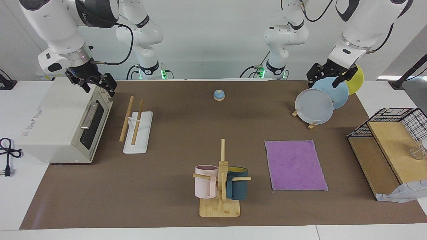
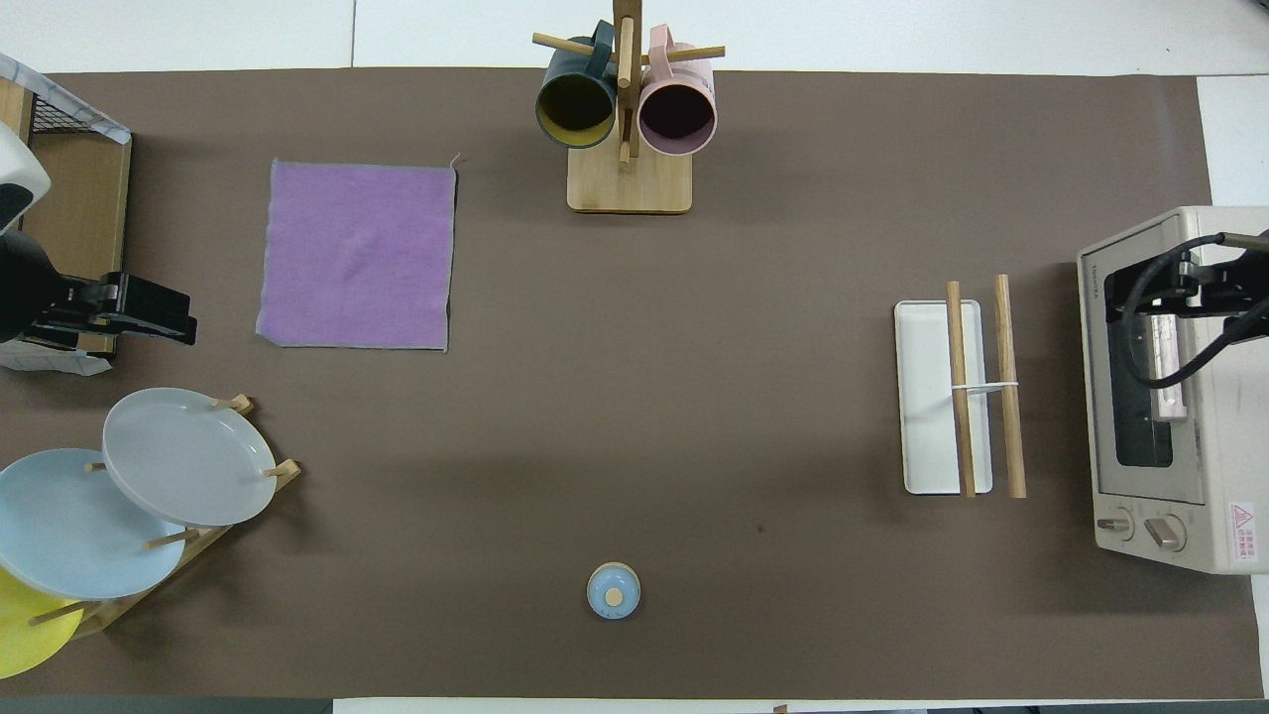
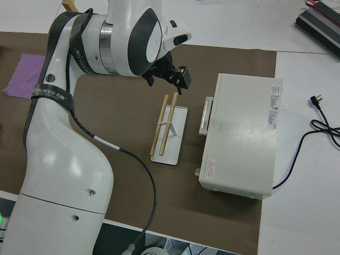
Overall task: Fold towel and hang on rack
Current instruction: 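Move the left gripper to the near edge of the purple towel, then grasp the near edge of the purple towel with the left gripper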
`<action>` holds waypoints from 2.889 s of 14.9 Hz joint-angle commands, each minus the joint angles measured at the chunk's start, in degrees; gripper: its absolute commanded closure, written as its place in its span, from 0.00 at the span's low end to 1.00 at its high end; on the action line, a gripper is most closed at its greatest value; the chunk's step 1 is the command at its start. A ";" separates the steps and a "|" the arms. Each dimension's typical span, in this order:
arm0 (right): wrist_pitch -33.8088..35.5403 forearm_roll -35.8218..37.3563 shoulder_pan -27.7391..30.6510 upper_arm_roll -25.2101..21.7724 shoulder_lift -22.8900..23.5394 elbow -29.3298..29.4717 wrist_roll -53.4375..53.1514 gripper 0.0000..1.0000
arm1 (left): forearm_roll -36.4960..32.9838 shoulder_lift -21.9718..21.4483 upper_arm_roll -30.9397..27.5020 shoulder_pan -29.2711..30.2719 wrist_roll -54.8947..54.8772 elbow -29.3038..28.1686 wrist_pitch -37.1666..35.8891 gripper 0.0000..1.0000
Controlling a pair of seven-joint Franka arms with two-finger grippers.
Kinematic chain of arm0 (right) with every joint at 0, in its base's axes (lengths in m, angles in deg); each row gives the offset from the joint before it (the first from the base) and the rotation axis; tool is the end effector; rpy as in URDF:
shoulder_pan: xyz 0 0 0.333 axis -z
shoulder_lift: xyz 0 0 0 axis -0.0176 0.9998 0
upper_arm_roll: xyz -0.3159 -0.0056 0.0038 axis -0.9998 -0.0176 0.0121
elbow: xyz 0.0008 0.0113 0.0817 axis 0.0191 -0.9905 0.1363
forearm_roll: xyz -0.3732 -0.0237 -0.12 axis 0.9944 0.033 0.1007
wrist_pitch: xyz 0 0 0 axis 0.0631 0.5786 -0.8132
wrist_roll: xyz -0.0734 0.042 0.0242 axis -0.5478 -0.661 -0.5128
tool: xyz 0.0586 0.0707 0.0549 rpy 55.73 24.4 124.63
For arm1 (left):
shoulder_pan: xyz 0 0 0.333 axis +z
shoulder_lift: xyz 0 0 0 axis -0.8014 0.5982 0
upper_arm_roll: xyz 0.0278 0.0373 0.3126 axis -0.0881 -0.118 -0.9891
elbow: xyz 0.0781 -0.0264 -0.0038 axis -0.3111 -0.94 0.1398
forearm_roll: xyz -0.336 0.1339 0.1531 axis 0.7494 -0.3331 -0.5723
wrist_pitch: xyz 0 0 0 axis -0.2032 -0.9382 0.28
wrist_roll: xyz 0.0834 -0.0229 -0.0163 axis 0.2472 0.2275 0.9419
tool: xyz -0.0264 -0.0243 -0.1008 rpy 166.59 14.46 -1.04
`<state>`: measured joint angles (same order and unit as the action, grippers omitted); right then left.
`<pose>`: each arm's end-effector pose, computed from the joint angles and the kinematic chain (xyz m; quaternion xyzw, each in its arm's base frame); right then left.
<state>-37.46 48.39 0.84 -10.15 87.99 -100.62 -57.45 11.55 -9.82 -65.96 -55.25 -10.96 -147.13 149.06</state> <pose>0.5434 -0.0234 0.6026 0.9939 -0.1054 -0.0296 0.0142 0.5318 -0.0762 0.6312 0.9986 -0.0379 -0.0351 0.0075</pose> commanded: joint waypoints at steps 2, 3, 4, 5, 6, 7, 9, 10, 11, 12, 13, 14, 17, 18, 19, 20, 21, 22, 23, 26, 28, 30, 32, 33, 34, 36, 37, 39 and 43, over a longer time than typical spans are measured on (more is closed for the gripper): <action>0.51 -0.83 0.35 0.21 -0.45 0.12 0.85 0.00 | -0.96 -1.99 -0.35 -0.73 0.00 -2.34 0.32 0.00; 0.51 -0.74 0.35 0.21 -0.45 0.12 0.85 0.00 | -1.05 -1.99 -0.35 -0.73 0.08 -2.34 0.84 0.00; 0.51 -0.74 0.26 0.21 -0.45 0.12 0.85 0.00 | -1.05 -1.99 -0.35 -0.73 0.08 -2.25 0.93 0.00; 0.51 -0.83 0.26 0.21 -0.45 0.12 0.85 0.00 | -0.96 -1.99 -0.44 -0.47 -0.09 -2.25 0.67 0.00; 0.51 -0.83 0.26 0.21 -0.45 0.21 0.68 0.00 | -1.05 -2.08 -0.44 -0.21 -0.18 -2.17 0.23 0.00; 0.60 -0.83 0.26 0.21 -0.45 0.13 0.59 0.00 | -0.96 -2.95 -0.35 -0.29 -0.18 -2.16 0.75 0.00; 1.03 -0.91 0.70 0.21 -0.45 0.21 0.76 0.00 | -0.96 -3.22 -0.44 -0.73 0.43 -2.43 0.32 0.00; 1.47 -0.91 0.26 0.21 -0.62 0.04 0.85 0.00 | -0.96 -3.31 -0.35 -0.38 0.35 -2.69 0.32 0.00; 1.91 -0.91 0.00 0.29 -0.97 0.04 0.85 0.00 | -0.96 -3.31 -0.35 -0.38 0.35 -2.87 0.40 0.00; 2.09 -0.91 0.00 0.38 -1.06 -0.05 0.85 0.00 | -0.96 -3.48 -0.44 -0.21 0.35 -3.48 0.84 0.00; 2.00 -0.91 -0.09 0.47 -1.06 -0.05 0.85 0.00 | -0.96 -4.09 -0.44 -0.12 0.35 -4.35 1.10 0.00; 1.48 -0.83 -0.09 0.56 -1.06 -0.05 1.20 0.00 | -0.96 -4.19 -0.44 -0.03 0.35 -4.80 1.72 0.00; -0.71 -0.91 -0.27 1.00 -1.06 -1.10 1.82 0.00 | -0.79 -3.49 -0.61 1.02 0.08 -8.04 7.76 0.00; -1.24 -0.91 -0.88 1.00 -1.15 -1.37 1.82 0.00 | -0.44 -3.05 -0.61 2.51 0.00 -10.05 10.92 0.00; -1.42 -0.91 -2.19 1.00 -1.06 -1.46 1.73 0.00 | 0.00 -1.74 -0.61 3.13 -0.09 -11.21 13.74 0.00; -2.29 -0.91 -2.72 1.00 -0.98 -1.54 1.64 0.00 | 0.09 0.19 -0.61 3.40 -0.18 -11.91 16.29 0.00; -3.26 -0.91 -3.51 1.00 -0.80 -1.98 1.64 0.00 | 0.09 2.30 -0.61 4.10 -0.18 -12.27 18.66 0.00; -4.14 -0.91 -4.65 1.00 -0.45 -2.33 1.38 0.00 | 0.09 5.62 -0.53 5.32 -0.27 -12.27 21.38 0.00; -5.19 -0.91 -5.53 1.00 -0.10 -2.60 1.20 0.00 | 0.61 8.70 -0.61 6.03 -0.36 -12.27 24.37 0.00; -8.18 -1.00 -8.60 1.00 2.62 -2.95 0.16 0.00 | 3.16 14.52 -0.61 8.40 -0.27 -13.76 32.46 0.00; -10.73 -0.91 -11.59 1.00 4.82 -2.95 -3.00 0.00 | 3.69 17.33 -0.53 9.99 -0.44 -15.25 36.94 0.04; -13.01 -1.00 -13.62 1.00 6.40 -2.95 -4.94 0.00 | 5.27 18.83 -0.53 10.08 -0.44 -16.14 39.60 0.09; -15.12 -2.92 -15.11 1.00 7.11 -3.47 -6.61 0.00 | 7.29 20.24 -0.53 10.43 -0.36 -16.14 40.48 0.17; -15.92 -3.11 -16.08 1.00 7.72 -3.57 -6.71 0.00 | 7.39 21.03 -0.53 10.60 -0.36 -16.31 41.00 0.19; -16.88 -3.29 -16.78 1.00 8.25 -3.57 -7.58 0.00 | 7.47 21.65 -0.53 10.61 -0.36 -16.31 41.36 0.21; -19.34 -4.16 -18.80 1.00 9.22 -4.01 -9.25 0.00 | 7.47 22.18 -0.53 10.69 -0.36 -16.40 41.36 0.25; -19.79 -5.04 -19.77 1.00 9.66 -4.09 -10.13 0.00 | 7.56 22.18 -0.53 10.87 -0.18 -16.49 41.19 0.27; -20.23 -5.22 -20.74 1.00 9.83 -4.27 -12.15 0.00 | 8.44 22.18 -0.61 11.05 -0.09 -17.71 41.36 0.30; -23.30 -9.78 -22.06 1.08 9.57 -5.76 -13.90 0.00 | 10.81 22.09 -0.53 11.40 0.17 -19.04 41.80 0.40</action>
<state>-57.90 41.03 -21.05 -8.96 98.32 -104.23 -69.82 20.40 12.84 -66.74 -44.30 -10.89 -164.77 189.14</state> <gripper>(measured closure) 0.000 0.348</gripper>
